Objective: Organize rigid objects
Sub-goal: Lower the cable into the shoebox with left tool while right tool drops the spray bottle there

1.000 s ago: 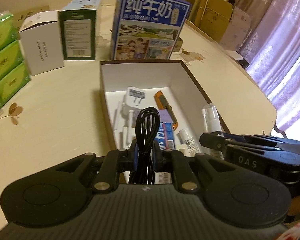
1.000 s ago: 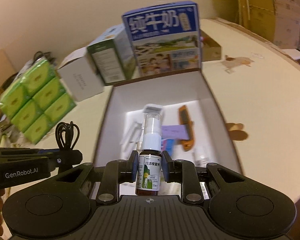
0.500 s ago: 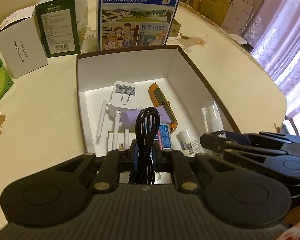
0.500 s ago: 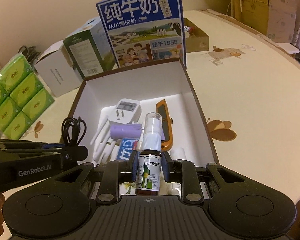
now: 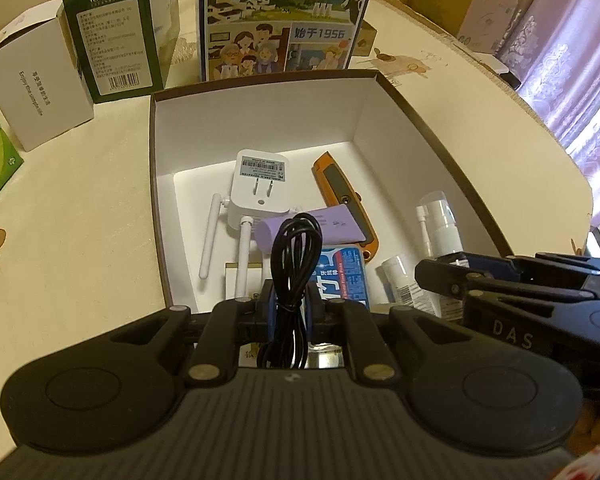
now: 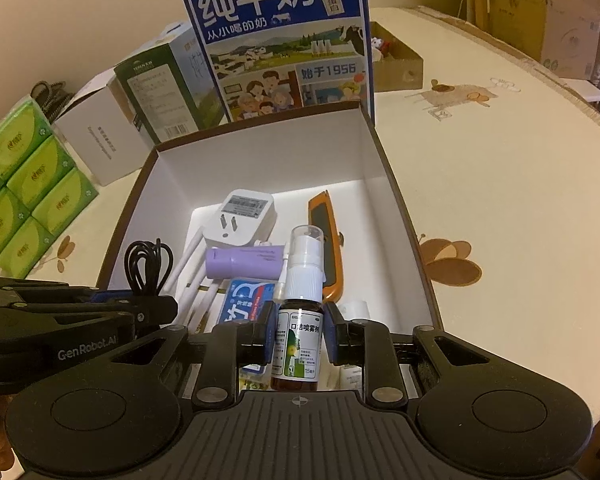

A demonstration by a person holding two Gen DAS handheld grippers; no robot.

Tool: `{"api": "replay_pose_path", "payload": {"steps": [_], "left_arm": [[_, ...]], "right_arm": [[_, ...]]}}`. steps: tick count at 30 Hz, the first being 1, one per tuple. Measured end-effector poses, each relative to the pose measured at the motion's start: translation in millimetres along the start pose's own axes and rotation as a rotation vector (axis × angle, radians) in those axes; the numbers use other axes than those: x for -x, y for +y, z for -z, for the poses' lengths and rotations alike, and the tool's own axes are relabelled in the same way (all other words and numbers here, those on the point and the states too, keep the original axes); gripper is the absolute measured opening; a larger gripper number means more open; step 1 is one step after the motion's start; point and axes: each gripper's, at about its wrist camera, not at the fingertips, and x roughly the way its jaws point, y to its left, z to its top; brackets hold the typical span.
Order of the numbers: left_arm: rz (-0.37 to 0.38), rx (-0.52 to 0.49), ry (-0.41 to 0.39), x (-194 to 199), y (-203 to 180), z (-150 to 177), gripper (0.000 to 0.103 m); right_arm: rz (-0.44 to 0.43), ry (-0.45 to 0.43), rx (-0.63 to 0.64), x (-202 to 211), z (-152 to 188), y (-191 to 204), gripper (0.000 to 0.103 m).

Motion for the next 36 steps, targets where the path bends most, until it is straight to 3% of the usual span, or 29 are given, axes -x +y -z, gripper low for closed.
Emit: {"api": "replay_pose_path", "payload": {"steps": [3,5,12,22,27,29,30,32,33,34,36], "left_arm": [[0.012,0.005,0.0,-2.6,2.0,-1.4,0.013],[0.013,0.01,-0.007,-1.9,3.6,-1.8,0.022],[0.003,-0.005,-0.02,0.6,6.8,-2.7,0.024],[0.013,-0.004,-0.047,14.5,13.3,0.0,0.039],[0.025,0.0,-0.063,26.2,16.4,2.6,0.041],[0.03,-0.005,-0.078,33.3,16.9,4.4,0.048],[0.032,-0.007,-0.087,37.7,17.3,5.5,0.05],[0.034,-0.007,-0.1,45.1,18.2,7.6,0.058],[0.037,-0.004,-0.11,50.3,19.8,9.1,0.059],[0.038,-0.001,-0.118,54.6,21.3,10.3,0.06],[0.037,0.005,-0.131,63.5,24.6,13.7,0.062]], "right_arm": [[-0.008,-0.001,-0.004,-2.0,-1.5,-0.1,0.021],[-0.012,-0.001,-0.015,-3.2,-3.0,-1.3,0.021],[-0.005,-0.03,-0.018,-0.8,-7.4,-2.1,0.021],[-0.038,-0.023,-0.058,9.3,-1.0,-1.9,0.021],[-0.049,-0.016,-0.102,16.9,6.4,-2.8,0.021],[-0.052,-0.017,-0.116,21.4,9.3,-2.5,0.022],[-0.055,-0.019,-0.118,24.0,10.6,-1.8,0.026],[-0.051,-0.03,-0.11,30.4,12.7,0.7,0.047],[-0.044,-0.044,-0.105,34.7,13.8,2.4,0.063],[-0.038,-0.063,-0.098,39.5,14.9,4.9,0.07],[-0.035,-0.087,-0.079,47.8,16.5,10.0,0.072]]}}
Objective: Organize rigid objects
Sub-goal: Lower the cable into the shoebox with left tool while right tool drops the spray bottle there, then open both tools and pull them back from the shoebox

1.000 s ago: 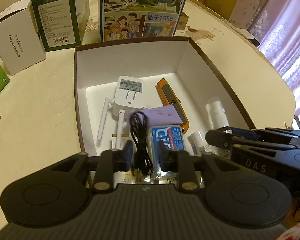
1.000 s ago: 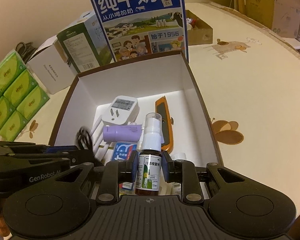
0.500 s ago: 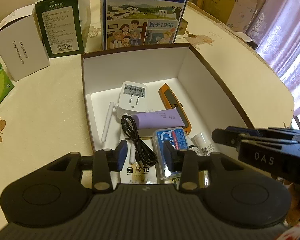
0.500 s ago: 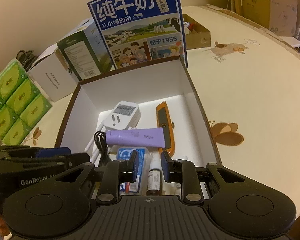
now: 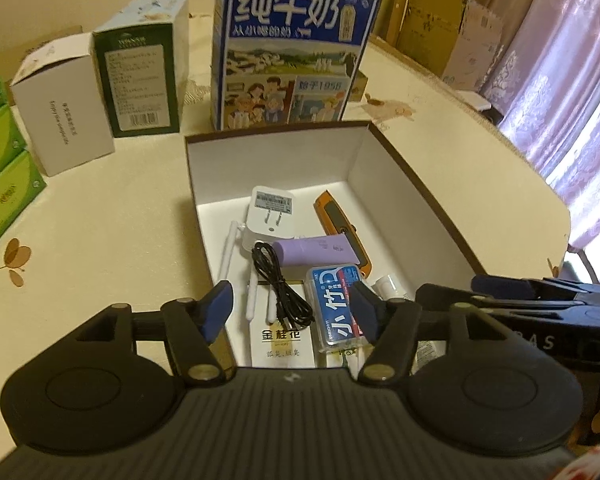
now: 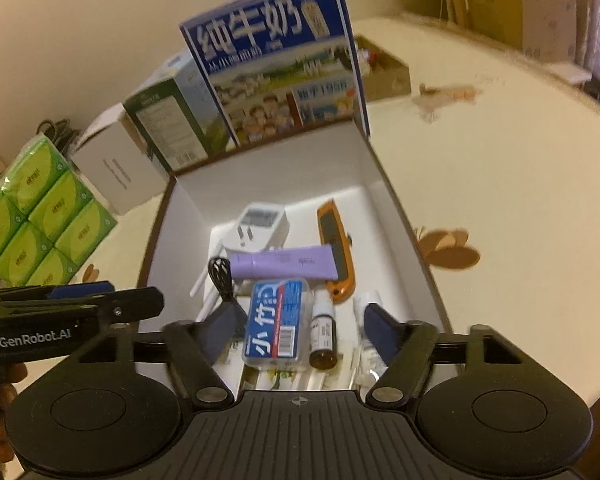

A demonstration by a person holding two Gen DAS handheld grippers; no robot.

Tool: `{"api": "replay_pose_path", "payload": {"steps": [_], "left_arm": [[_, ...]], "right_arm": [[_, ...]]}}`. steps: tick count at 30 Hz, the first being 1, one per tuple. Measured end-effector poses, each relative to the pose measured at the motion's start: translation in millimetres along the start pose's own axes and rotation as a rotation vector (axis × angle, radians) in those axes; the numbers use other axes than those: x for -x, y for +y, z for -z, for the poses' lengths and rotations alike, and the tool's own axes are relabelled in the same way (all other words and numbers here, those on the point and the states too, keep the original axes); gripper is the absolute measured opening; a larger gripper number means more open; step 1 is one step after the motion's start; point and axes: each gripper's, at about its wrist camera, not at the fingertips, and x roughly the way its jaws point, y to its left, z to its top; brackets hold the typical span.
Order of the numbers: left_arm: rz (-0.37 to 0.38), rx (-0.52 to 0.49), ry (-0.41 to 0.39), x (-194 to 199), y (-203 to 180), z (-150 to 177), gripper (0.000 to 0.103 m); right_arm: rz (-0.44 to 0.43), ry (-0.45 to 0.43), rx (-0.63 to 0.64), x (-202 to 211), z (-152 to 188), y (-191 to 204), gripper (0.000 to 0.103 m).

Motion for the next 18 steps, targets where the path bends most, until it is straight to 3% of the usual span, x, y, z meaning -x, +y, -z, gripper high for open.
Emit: {"api": "replay_pose_path", "payload": {"steps": [8,18], "left_arm": [[-0.049,-0.009,-0.045,45.4,11.8,12.9,0.07],[-0.131,0.043,-0.091,127.8,44.7,42.1,0.071]], "right_arm": [[-0.026,-0.01,0.043,26.6,5.5,27.4,0.079],[-0.117,-0.02,0.097,67.6,20.9,83.6,0.081]]}}
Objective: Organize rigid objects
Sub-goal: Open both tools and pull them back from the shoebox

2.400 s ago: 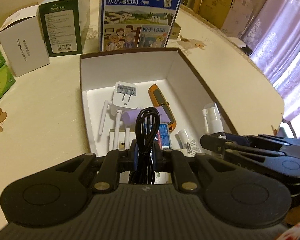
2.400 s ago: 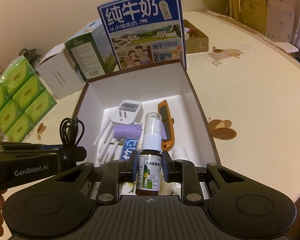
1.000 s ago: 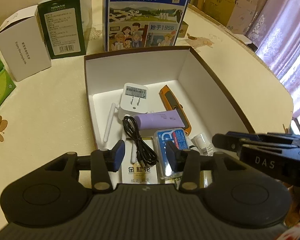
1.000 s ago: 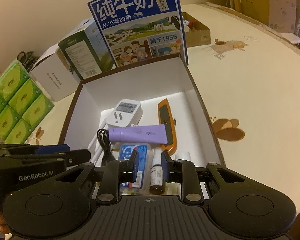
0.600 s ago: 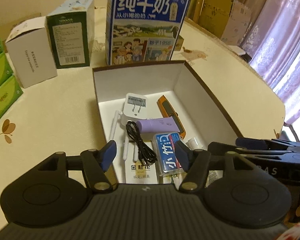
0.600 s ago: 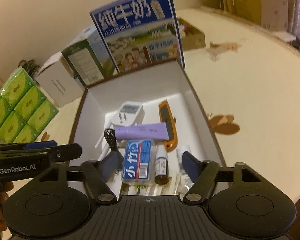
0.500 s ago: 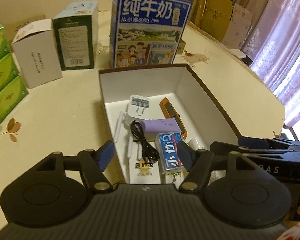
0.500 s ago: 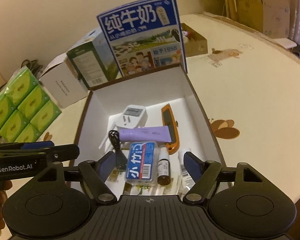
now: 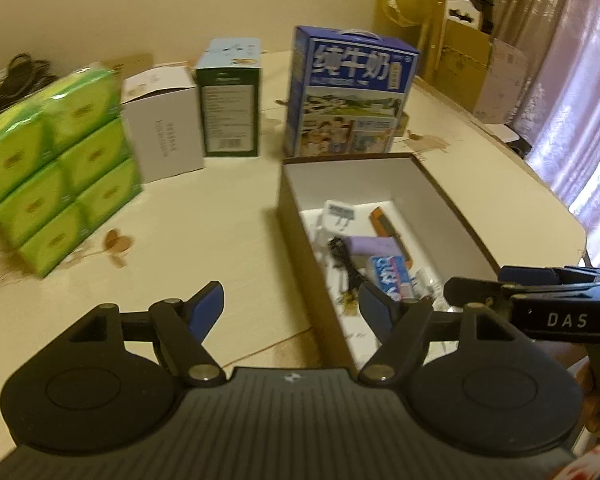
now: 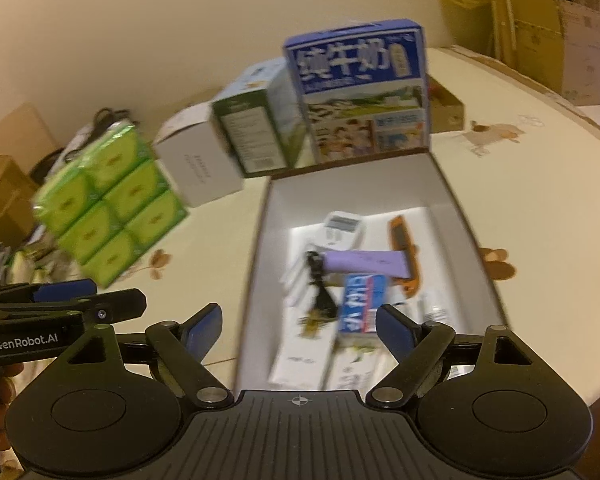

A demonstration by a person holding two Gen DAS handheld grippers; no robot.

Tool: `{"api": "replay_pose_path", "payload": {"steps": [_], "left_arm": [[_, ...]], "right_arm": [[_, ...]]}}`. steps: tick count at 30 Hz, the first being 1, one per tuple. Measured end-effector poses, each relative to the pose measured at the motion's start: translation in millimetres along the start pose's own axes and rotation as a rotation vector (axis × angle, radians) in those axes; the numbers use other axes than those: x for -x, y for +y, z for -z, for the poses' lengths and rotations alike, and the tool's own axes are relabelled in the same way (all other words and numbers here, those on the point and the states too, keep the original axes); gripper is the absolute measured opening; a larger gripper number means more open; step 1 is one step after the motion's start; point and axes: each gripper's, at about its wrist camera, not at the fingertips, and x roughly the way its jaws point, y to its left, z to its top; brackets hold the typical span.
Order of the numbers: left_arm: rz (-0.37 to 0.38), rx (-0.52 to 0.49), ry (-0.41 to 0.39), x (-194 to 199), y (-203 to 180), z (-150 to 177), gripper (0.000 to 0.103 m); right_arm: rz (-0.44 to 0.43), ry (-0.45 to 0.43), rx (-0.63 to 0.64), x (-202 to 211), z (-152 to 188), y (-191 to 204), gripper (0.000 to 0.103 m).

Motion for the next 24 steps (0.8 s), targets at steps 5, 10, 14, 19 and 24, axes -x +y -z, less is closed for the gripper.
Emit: {"api": "replay_pose_path", "payload": {"steps": [5,10,14,19,24], "left_arm": [[-0.061,0.013,0.004,38.7,18.6,13.8,0.071],[-0.094,0.029,0.003,74.8,32.8,33.1,0.071],[-0.118,0.037,0.008,94.9,38.9,47.8,0.07],[-0.143,0.032,0.003,116.0,41.0,65.9,0.07],[-0.153,0.031,0.006,130.6,42.1,79.8,0.07]], "right_arm": [[-0.053,0.006,0.022,15.7,7.7,32.9,0.081],[-0.091,0.015,0.051,30.6,18.9,60.6,0.081],[-0.105,0.032,0.075,42.0,32.1,77.1,0.081],[-0.112,0.05,0.092,53.5,48.3,89.3,0.081],[-0.103,0.075,0.11,59.4,61.5,97.3,0.081]]}}
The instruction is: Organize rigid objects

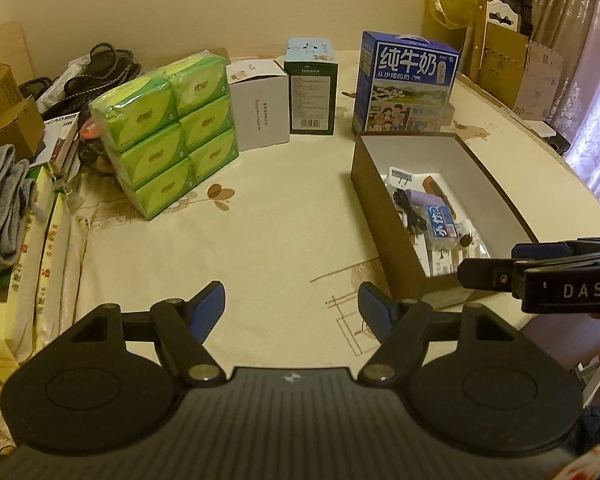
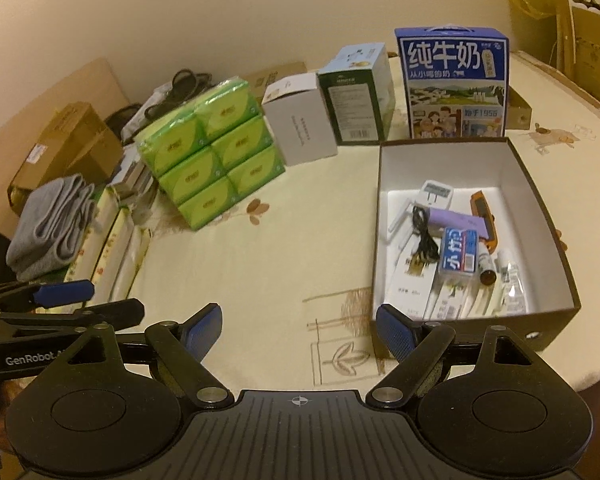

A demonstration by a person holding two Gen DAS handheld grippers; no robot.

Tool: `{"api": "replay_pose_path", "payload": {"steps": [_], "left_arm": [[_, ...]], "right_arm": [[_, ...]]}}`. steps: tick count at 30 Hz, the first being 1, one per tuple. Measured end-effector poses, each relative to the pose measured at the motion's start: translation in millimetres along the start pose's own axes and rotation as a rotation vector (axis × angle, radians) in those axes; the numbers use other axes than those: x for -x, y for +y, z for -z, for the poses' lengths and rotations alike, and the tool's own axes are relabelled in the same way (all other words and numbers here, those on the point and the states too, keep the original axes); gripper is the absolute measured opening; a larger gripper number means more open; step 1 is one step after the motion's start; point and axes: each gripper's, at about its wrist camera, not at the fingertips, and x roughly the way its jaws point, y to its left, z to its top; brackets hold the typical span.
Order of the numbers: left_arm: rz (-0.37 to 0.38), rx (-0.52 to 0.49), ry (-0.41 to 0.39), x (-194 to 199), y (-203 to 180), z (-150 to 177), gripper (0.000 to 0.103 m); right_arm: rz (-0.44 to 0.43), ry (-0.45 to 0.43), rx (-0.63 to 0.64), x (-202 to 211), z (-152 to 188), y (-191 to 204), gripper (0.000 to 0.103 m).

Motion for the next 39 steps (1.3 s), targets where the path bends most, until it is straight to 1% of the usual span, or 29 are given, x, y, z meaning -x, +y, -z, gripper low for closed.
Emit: {"api": "replay_pose_path", "payload": {"steps": [10,18,22,39], "left_arm": [[-0.034,0.001,0.014,17.3,1.3,29.9,0.07],[-0.038,-0.004,0.039,18.5,-4.2,42.2,0.07],[-0.028,0.003,0.055,16.8,-4.4,46.5,0.07],[-0.043,0.026,0.085,3.8,-0.5,52.4,0.07]], "right_arm": [[0.006,0.043,0.015,1.4,21.6,8.3,0.081],[0.015,0.069,-0.001,3.5,35.6,7.3,0.081],[0.016,0.09,-0.01,0.5,40.8,6.6,0.081],[0.039,0.138,0.013,-14.5,48.3,11.1,0.081]]}}
